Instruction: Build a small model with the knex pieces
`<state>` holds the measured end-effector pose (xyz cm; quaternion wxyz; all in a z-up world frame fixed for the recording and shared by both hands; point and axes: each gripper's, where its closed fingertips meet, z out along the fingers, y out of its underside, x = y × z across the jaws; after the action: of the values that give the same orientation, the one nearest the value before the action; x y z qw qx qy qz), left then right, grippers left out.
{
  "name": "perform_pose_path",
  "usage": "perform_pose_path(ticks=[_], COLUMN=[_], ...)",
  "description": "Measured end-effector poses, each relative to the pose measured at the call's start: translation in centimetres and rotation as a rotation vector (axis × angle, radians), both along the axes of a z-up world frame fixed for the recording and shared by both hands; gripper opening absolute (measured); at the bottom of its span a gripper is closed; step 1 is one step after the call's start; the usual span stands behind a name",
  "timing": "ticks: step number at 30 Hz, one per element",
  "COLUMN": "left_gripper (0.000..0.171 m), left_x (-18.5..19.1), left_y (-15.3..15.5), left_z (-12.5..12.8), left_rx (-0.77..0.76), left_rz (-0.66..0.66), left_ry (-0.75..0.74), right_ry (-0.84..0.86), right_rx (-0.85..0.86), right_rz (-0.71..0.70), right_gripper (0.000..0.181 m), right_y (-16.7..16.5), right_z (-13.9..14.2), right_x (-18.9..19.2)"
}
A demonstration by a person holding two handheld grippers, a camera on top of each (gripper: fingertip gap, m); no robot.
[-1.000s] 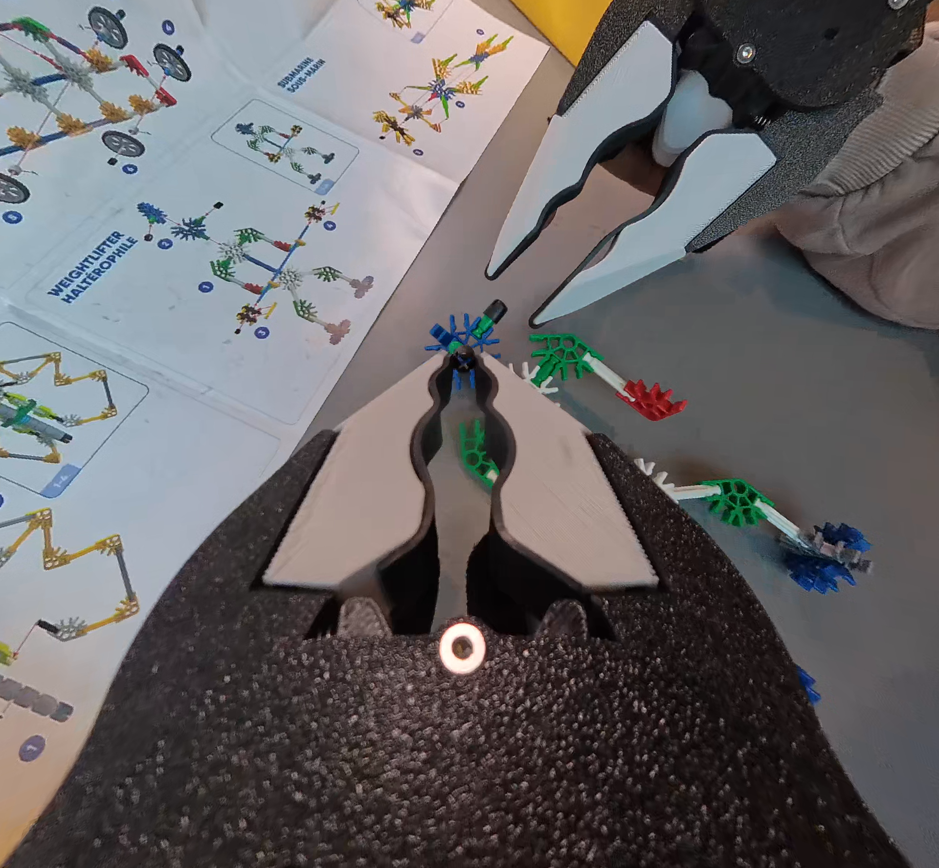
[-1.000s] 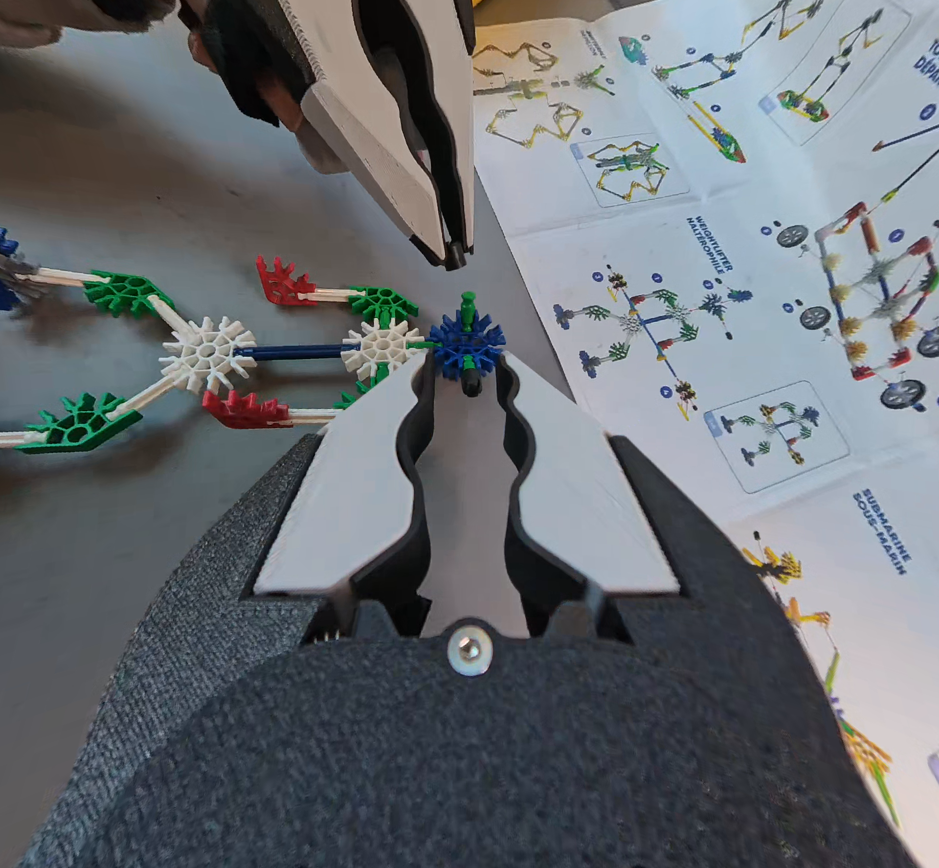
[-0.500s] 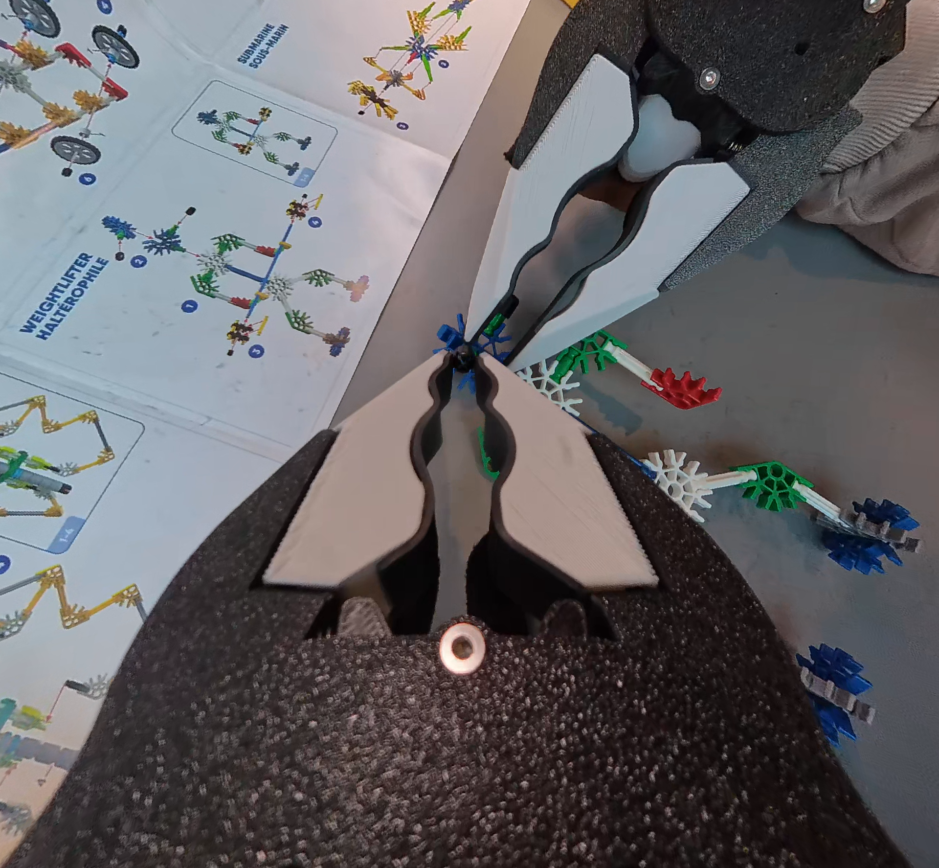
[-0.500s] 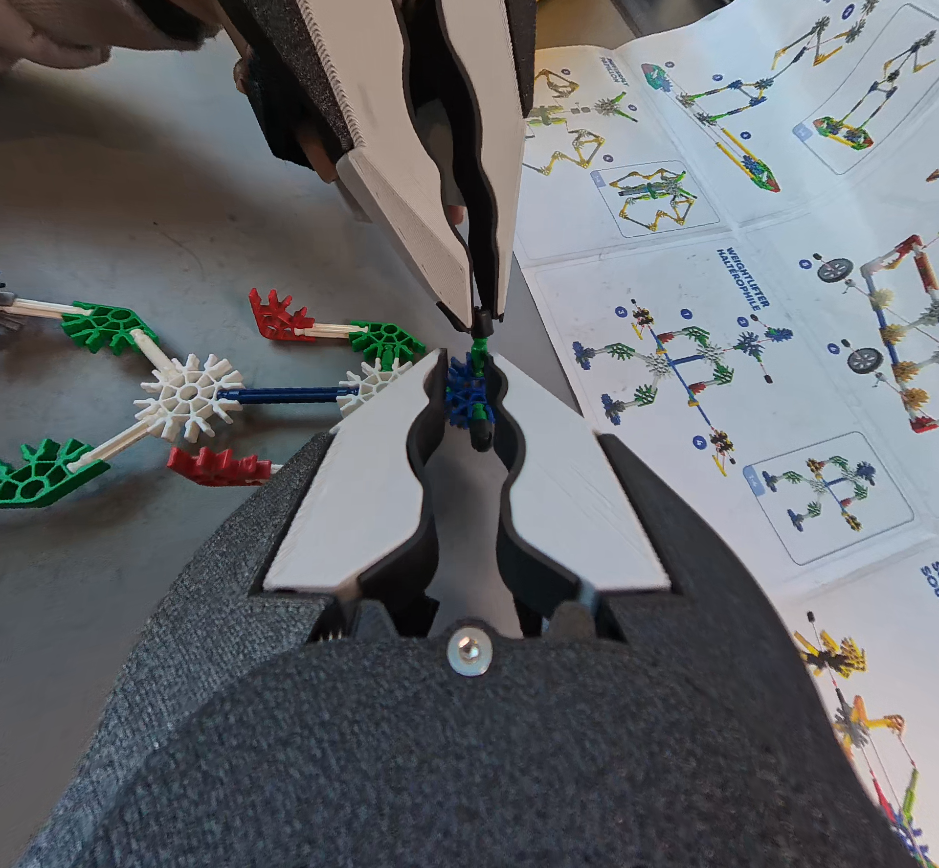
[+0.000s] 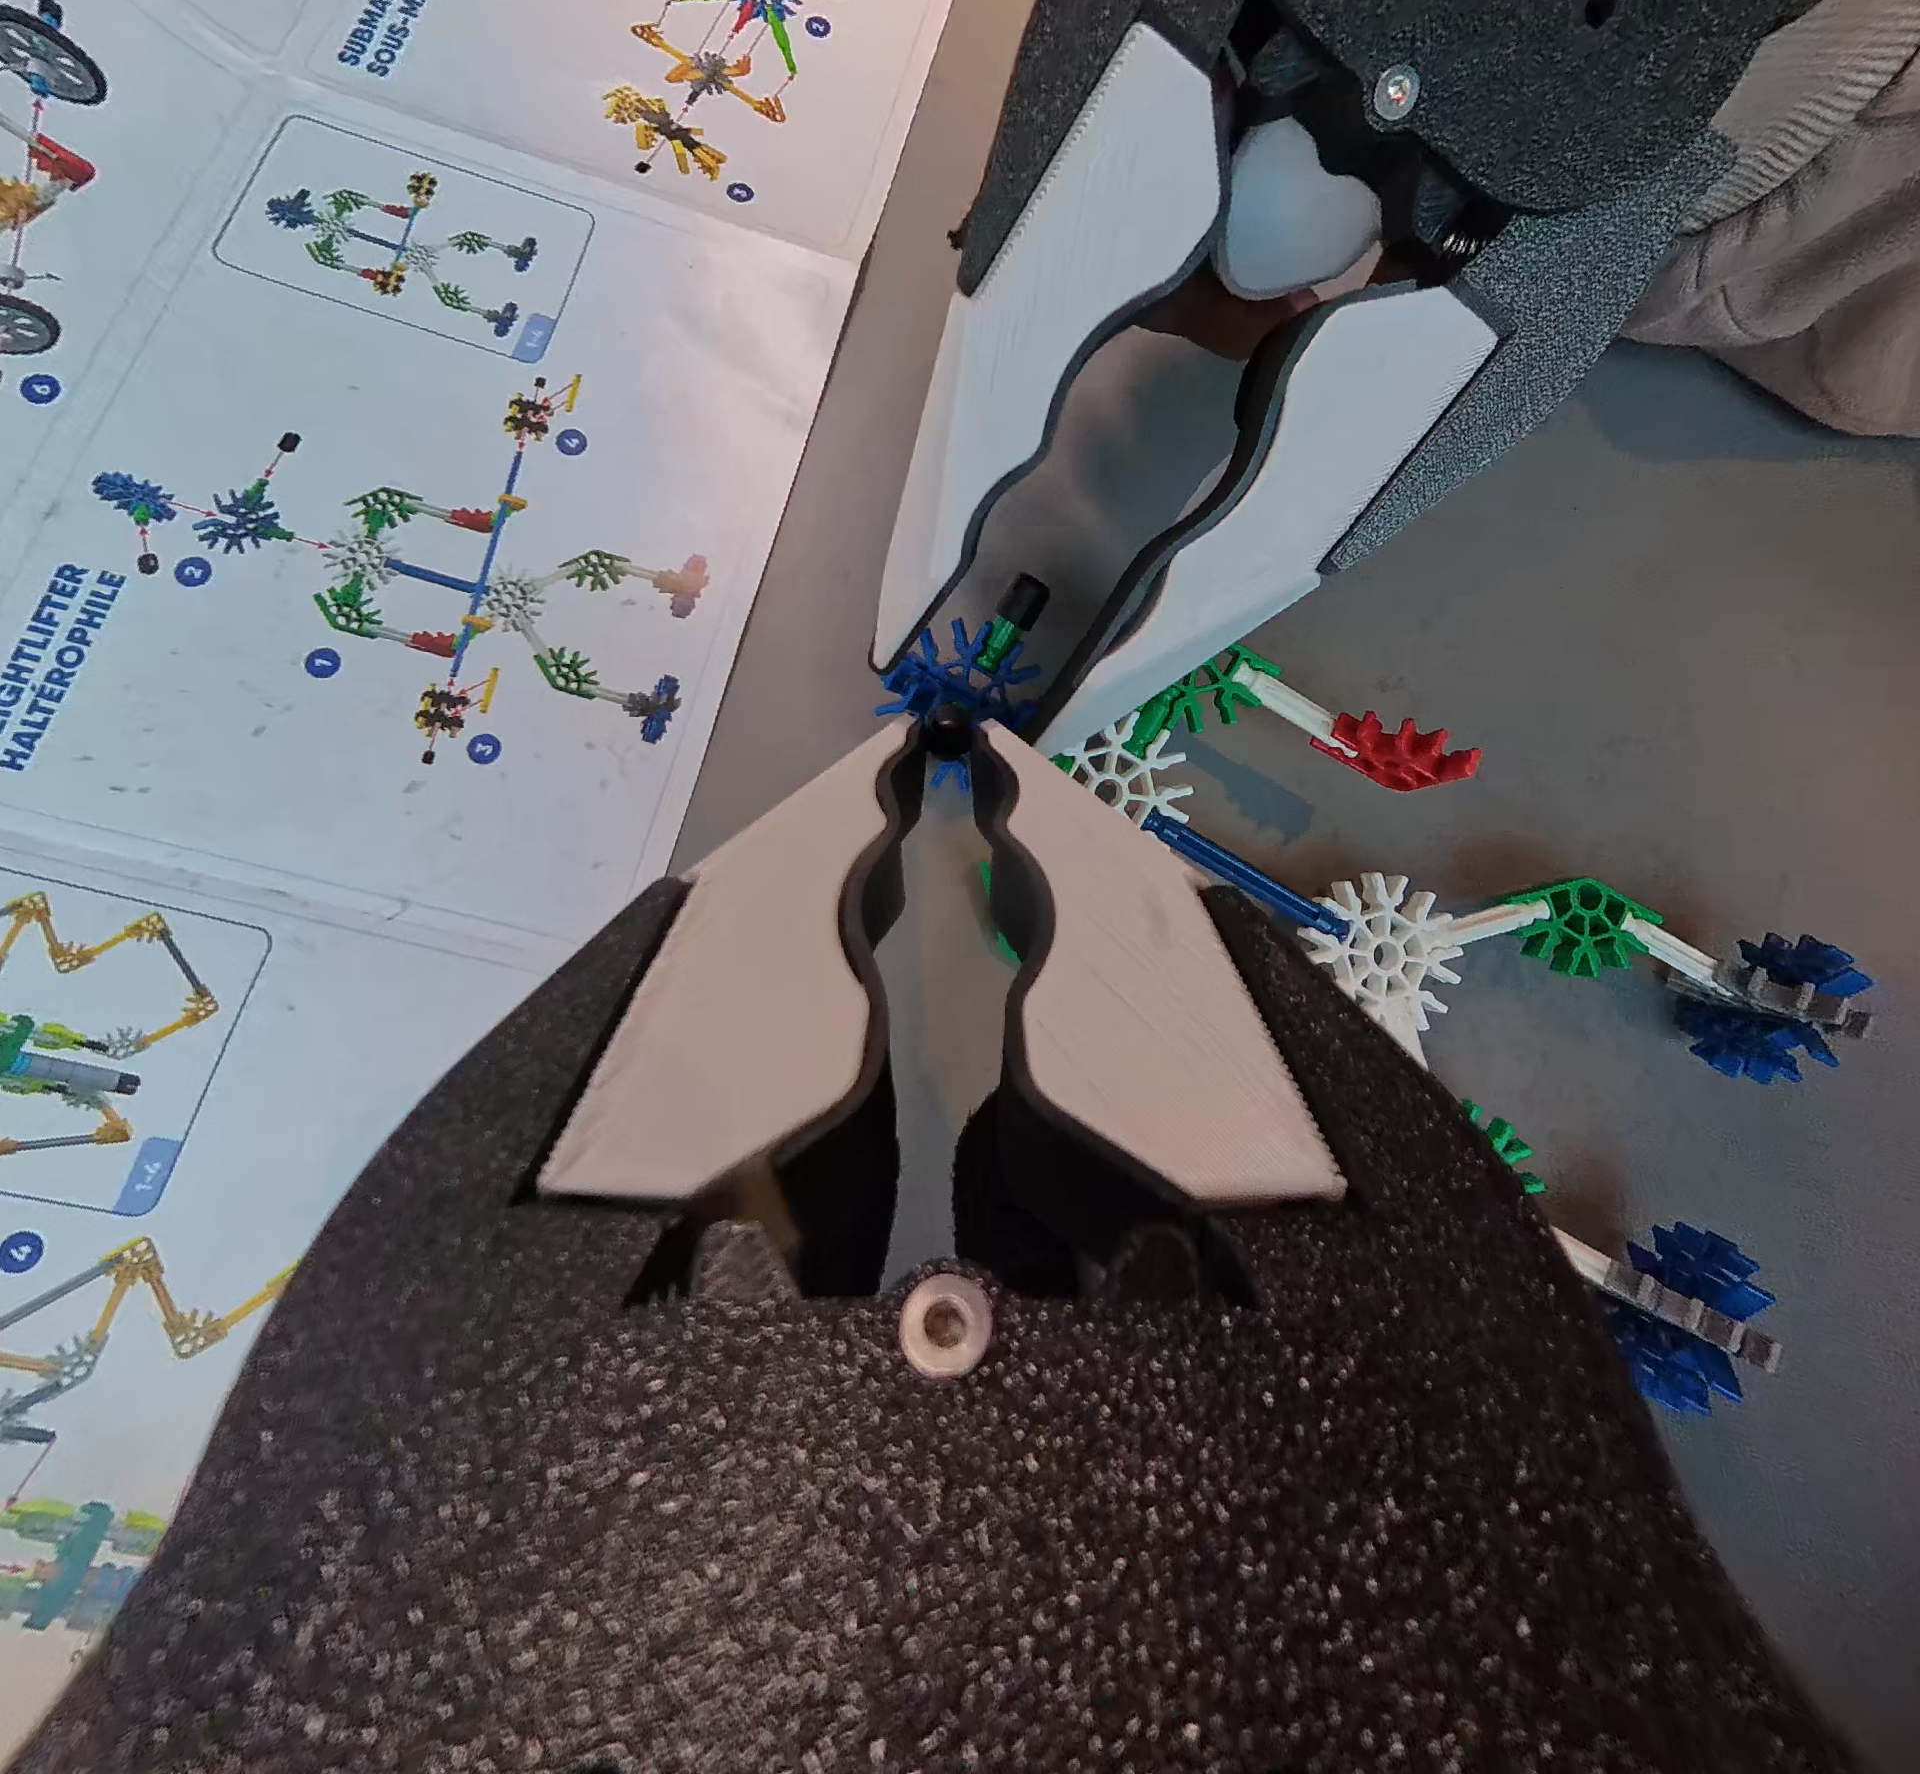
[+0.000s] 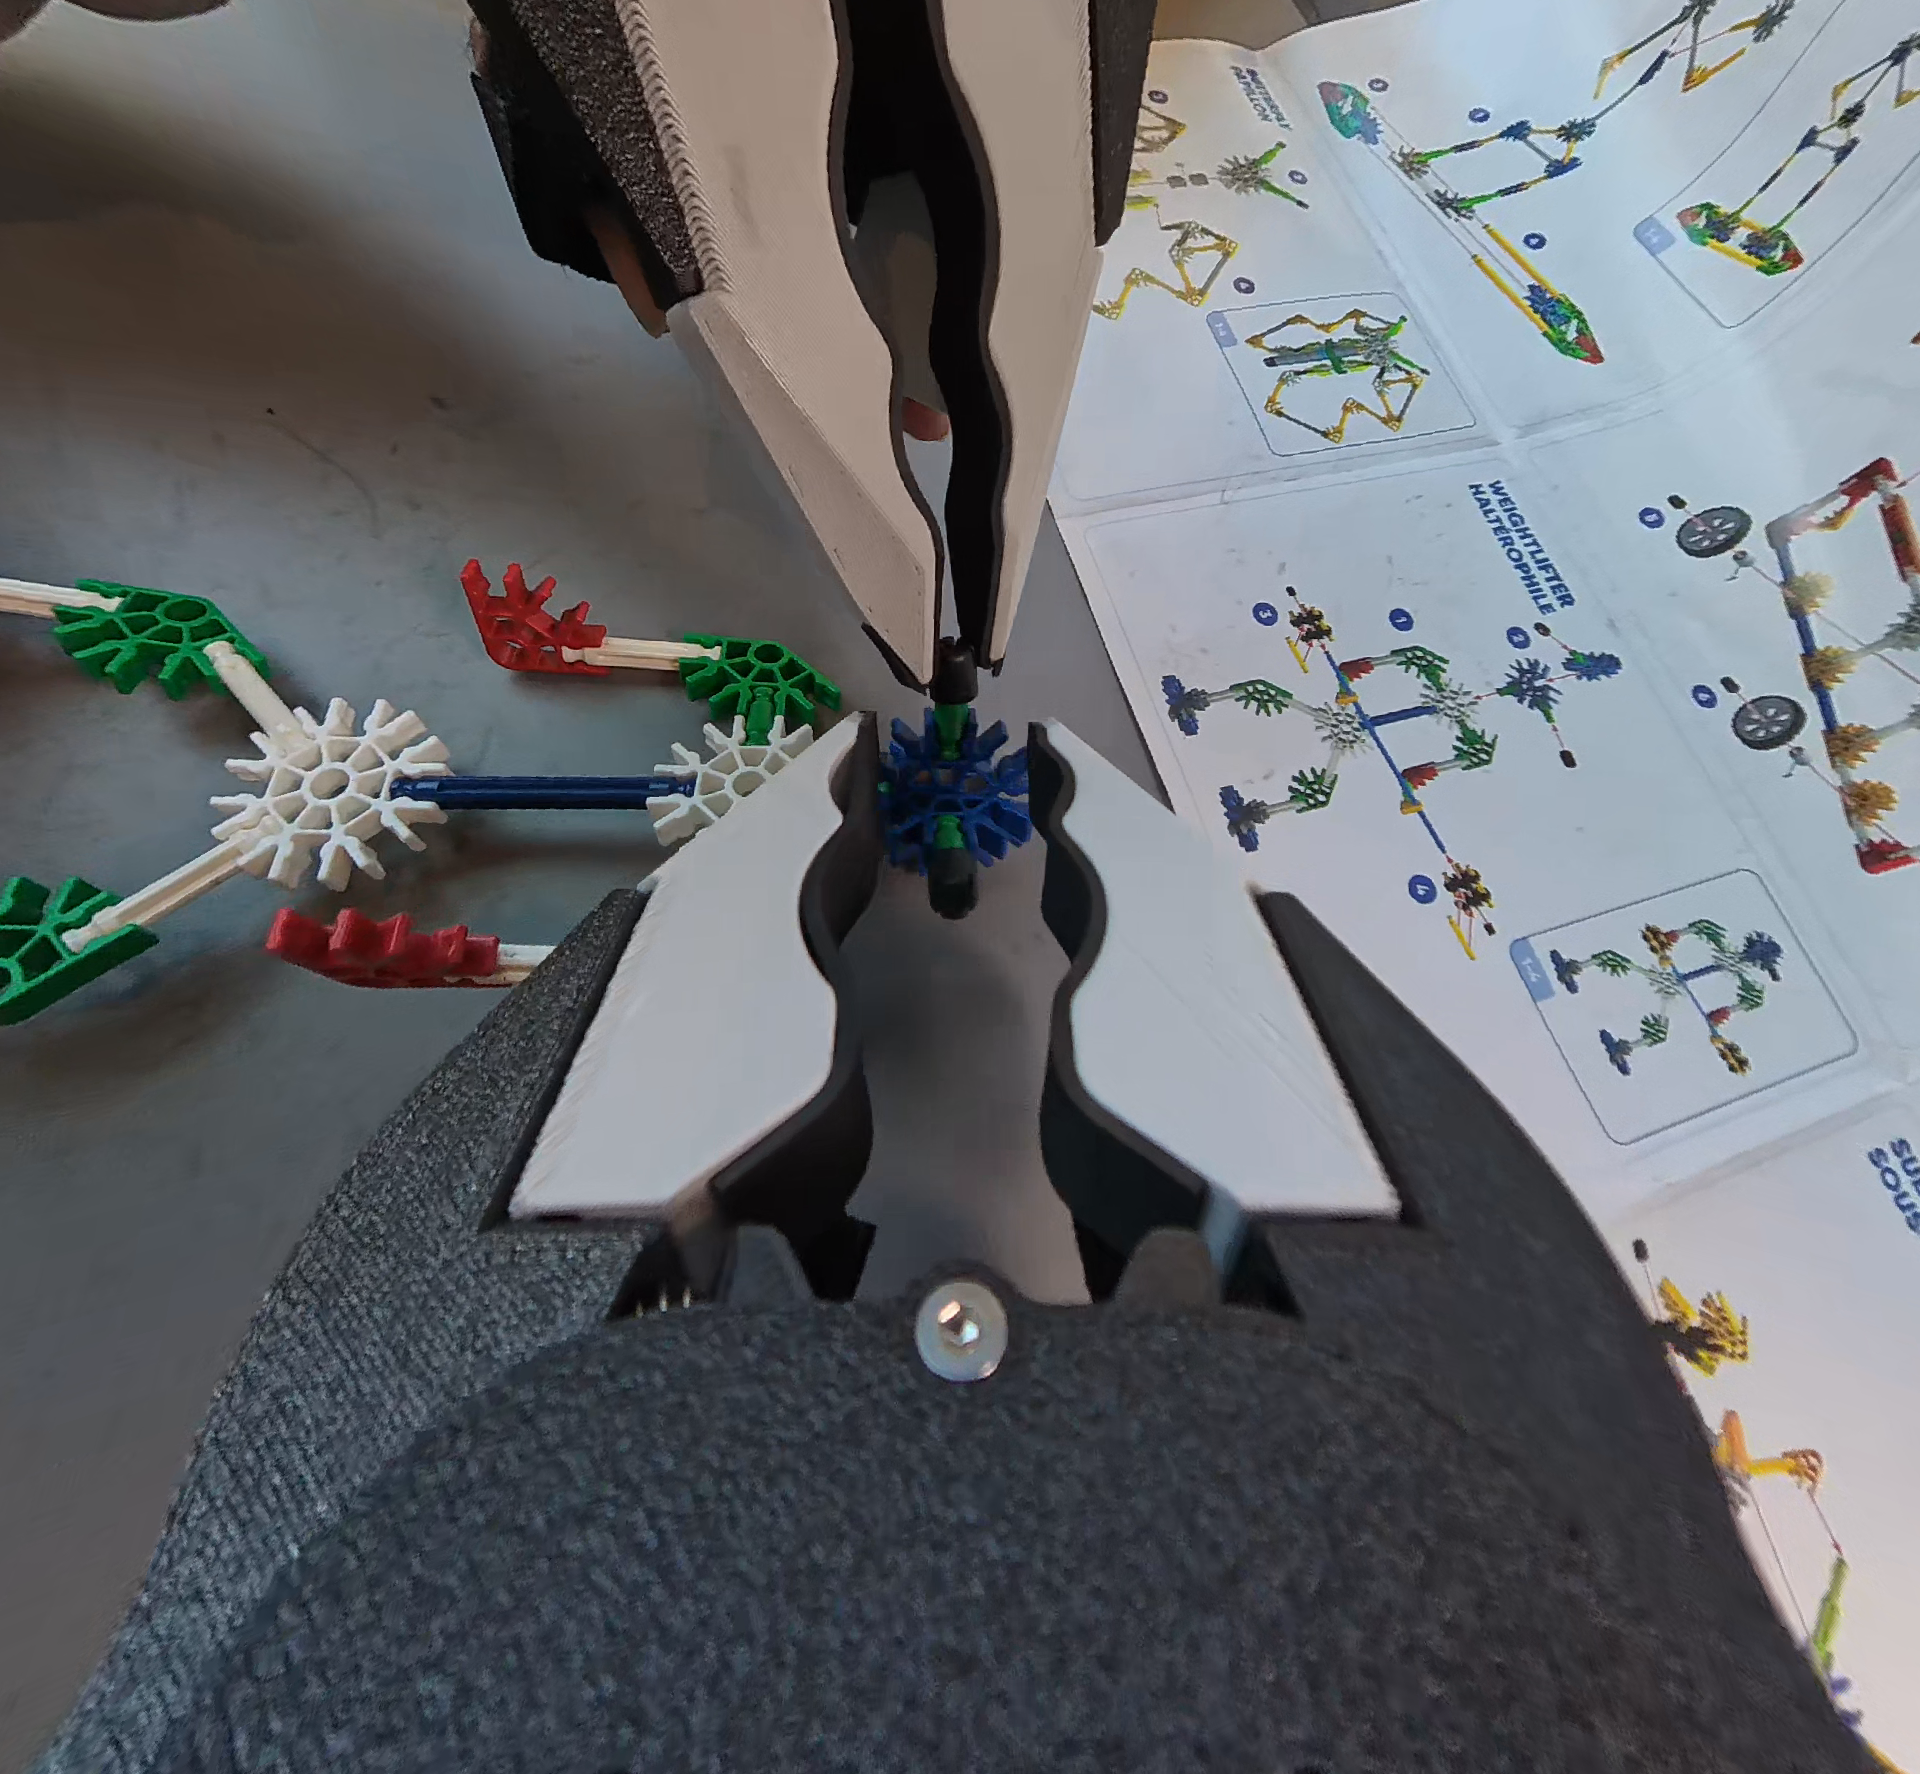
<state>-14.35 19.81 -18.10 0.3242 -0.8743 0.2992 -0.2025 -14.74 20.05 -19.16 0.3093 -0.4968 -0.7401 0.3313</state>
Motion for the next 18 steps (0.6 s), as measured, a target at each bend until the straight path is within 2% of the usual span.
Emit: perform_pose_path(ticks=[7,18], left_gripper=[0.007,0.006], left_x=[0.27,0.76], left_y=[-0.05,-0.14], left_z=[-0.55,-0.58], left_rx=[-0.034,-0.064], left_rz=[-0.052,-0.053], left_ry=[0.045,-0.094], right_ry=[-0.050,-0.025], right_rx=[-0.020,0.023], right_rz=[0.006,0.018], right_gripper=[0.020,0.019], right_y=[-0.14,-0.35], right_z=[-0.75,-0.65], right_x=[0.10,0.35])
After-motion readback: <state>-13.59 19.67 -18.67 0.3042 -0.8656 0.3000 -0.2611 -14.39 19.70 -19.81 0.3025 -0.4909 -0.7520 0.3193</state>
